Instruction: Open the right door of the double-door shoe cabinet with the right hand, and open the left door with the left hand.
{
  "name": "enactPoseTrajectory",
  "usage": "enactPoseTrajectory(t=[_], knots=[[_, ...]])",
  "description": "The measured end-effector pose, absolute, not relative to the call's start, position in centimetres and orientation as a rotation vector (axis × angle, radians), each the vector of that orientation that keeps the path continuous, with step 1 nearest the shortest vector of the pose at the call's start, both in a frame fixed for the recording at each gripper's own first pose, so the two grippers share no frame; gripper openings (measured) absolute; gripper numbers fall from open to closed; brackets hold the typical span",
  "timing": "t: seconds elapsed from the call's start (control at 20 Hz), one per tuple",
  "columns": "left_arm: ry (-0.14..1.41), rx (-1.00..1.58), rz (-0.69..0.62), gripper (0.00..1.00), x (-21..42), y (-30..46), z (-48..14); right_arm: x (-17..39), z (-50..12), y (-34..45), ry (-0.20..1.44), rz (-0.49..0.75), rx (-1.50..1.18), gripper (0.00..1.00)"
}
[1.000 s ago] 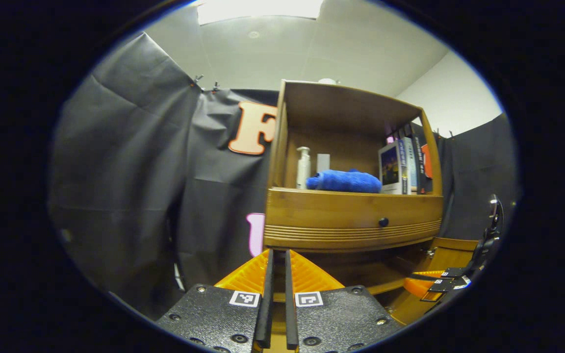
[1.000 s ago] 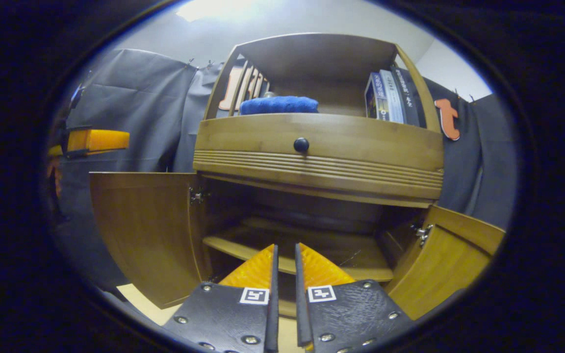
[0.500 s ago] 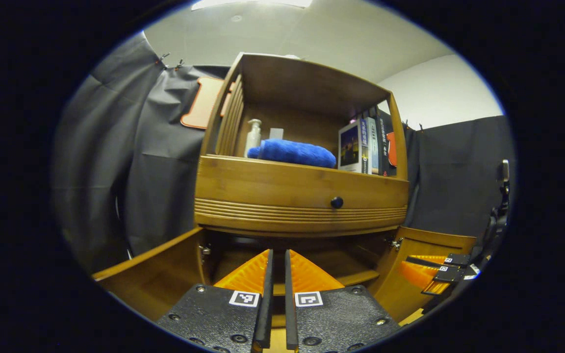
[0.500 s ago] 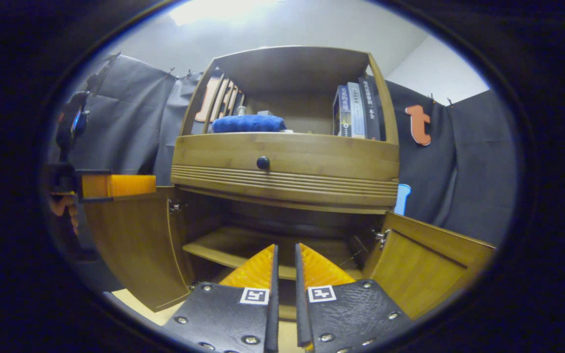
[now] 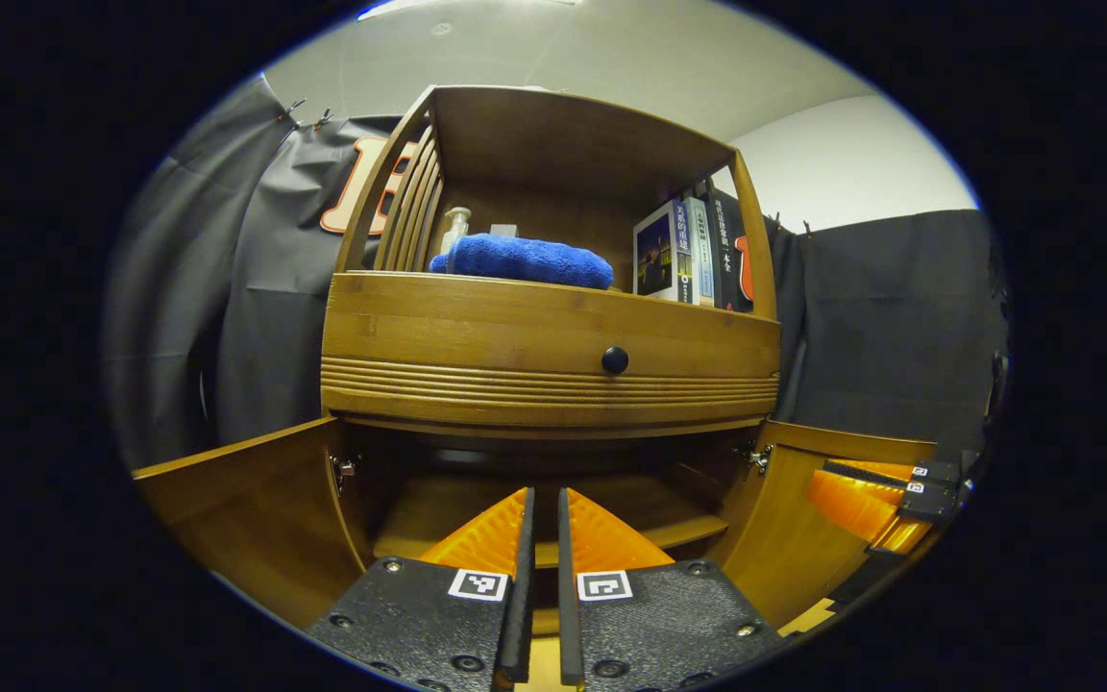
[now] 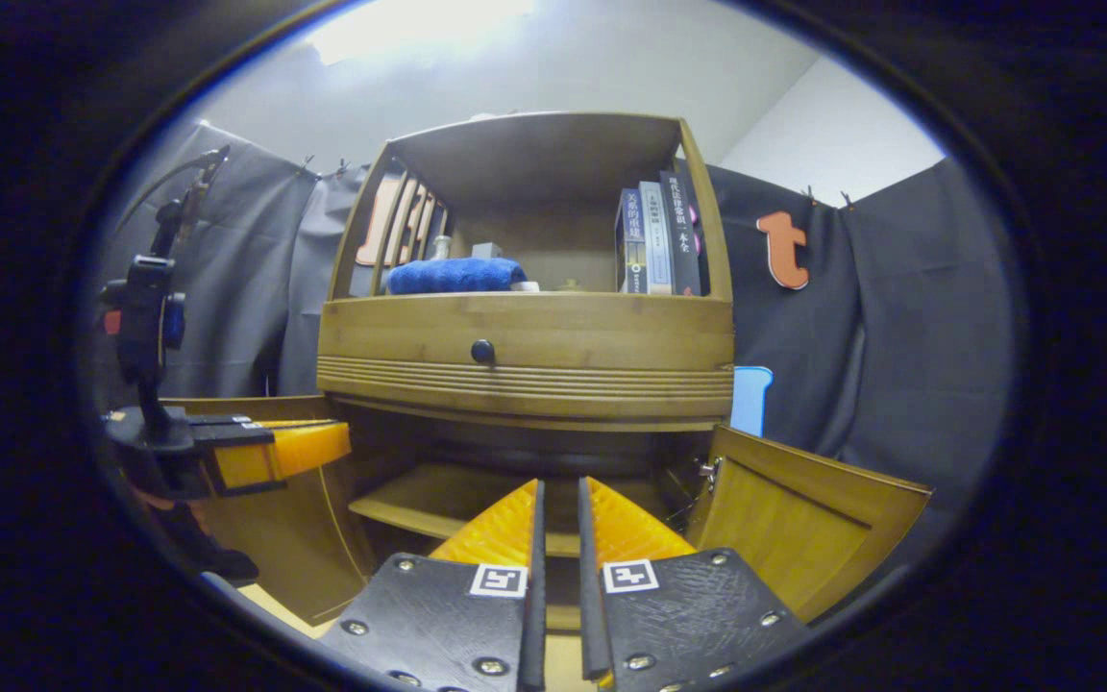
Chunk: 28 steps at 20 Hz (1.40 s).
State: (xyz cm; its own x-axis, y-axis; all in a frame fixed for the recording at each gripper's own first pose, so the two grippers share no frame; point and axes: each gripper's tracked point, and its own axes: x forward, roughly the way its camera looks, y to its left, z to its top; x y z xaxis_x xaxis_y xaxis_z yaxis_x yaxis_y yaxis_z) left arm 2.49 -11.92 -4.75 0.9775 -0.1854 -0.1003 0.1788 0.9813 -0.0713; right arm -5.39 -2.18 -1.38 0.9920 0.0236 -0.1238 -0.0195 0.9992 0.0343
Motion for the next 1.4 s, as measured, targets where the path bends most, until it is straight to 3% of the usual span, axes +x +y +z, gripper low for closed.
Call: enactPoseTrajectory(t=[0.15,0.2,0.25,0.35,0.4,0.6,0.7,0.8,0.85,0.9,1.25,1.3,1.4], knots=[[0.094,-0.052,-0.179,0.12,2.0,-12.7,-4.8,-5.5,-1.3,-2.2,0.122,0.01,0.036,0.15],[0.089,-0.054,-0.188,0.22,1.9,-13.1,-4.8,-5.6,-1.2,-2.2,0.121,0.007,0.039,0.15],[0.087,-0.058,-0.195,0.09,1.8,-13.4,-4.8,-5.5,-1.2,-2.3,0.118,-0.001,0.042,0.15],[0.079,-0.062,-0.198,0.2,1.9,-13.5,-4.5,-5.6,-1.0,-2.0,0.112,0.004,0.05,0.21],[0.075,-0.065,-0.195,0.25,1.8,-13.7,-4.4,-5.7,-1.0,-1.8,0.109,0.012,0.053,0.18],[0.074,-0.066,-0.19,0.99,2.0,-13.8,-4.7,-5.6,-1.1,-1.1,0.111,0.031,0.057,0.7],[0.071,-0.076,-0.18,0.96,2.1,-13.4,-4.7,-5.6,-1.0,-1.3,0.106,0.02,0.061,0.96],[0.067,-0.081,-0.171,0.95,2.1,-13.1,-4.7,-5.8,-1.0,-1.5,0.103,0.008,0.062,0.96],[0.066,-0.08,-0.166,1.0,2.1,-13.0,-4.7,-5.8,-1.0,-1.5,0.105,0.004,0.063,0.96],[0.064,-0.079,-0.161,0.96,2.1,-12.7,-4.6,-5.8,-1.0,-1.6,0.106,0.0,0.064,0.96],[0.054,-0.084,-0.171,0.96,2.0,-12.4,-4.5,-6.3,-0.4,-1.7,0.091,-0.029,0.056,0.96],[0.053,-0.083,-0.176,0.92,1.9,-12.3,-4.4,-6.4,-0.4,-1.7,0.09,-0.036,0.053,0.99],[0.049,-0.084,-0.189,0.96,1.8,-12.2,-4.3,-6.8,-0.2,-1.6,0.087,-0.05,0.051,0.96]])
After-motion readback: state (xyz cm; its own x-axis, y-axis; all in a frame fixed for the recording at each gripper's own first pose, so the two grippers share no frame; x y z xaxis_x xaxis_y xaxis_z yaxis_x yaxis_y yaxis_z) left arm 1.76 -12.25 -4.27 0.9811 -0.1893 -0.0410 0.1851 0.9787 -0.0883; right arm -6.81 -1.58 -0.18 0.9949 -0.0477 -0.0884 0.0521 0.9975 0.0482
